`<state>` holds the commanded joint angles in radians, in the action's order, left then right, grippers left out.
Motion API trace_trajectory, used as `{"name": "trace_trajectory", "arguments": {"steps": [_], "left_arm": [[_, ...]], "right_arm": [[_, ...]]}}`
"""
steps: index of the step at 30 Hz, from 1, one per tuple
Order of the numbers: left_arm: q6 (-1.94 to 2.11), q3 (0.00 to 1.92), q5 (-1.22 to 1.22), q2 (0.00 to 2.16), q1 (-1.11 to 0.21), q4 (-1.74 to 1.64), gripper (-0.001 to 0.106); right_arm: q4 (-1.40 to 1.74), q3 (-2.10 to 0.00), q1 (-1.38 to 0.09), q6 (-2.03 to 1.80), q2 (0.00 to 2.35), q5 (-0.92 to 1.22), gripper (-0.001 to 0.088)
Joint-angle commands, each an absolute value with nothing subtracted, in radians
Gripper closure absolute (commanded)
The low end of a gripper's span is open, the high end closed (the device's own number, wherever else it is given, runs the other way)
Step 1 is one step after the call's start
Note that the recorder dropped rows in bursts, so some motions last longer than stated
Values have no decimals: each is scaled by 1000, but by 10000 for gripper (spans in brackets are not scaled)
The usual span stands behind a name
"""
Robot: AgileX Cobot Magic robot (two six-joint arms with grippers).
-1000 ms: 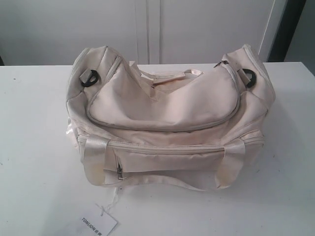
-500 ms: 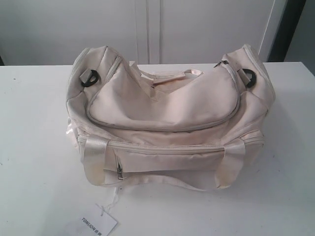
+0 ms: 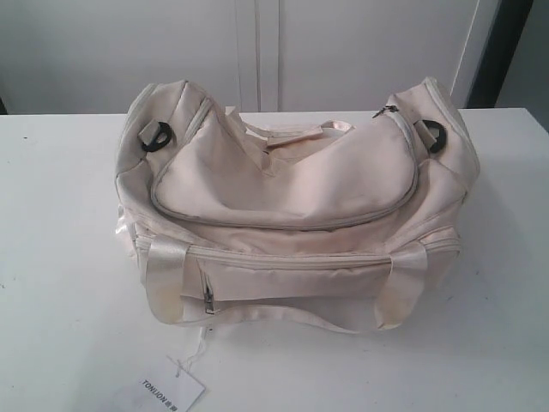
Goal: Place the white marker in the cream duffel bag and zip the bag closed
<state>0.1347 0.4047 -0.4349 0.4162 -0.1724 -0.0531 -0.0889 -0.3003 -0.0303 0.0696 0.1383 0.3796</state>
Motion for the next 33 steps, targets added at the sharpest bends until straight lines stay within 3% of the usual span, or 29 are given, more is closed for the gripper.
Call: {"name": "trace_trajectory", "arguments": {"steps": [7,17,33], "left_arm": [[135,405,-435,416,-172,-53,1053],[135,405,-433,409,-172,-53,1053],[135,405,-431,409,-172,-53,1053]], "right_arm": [[-63,-170,23,67,1,376,868],[-29,-8,23,67,0,372,868],[-23,0,23,67,0,347,868]]}}
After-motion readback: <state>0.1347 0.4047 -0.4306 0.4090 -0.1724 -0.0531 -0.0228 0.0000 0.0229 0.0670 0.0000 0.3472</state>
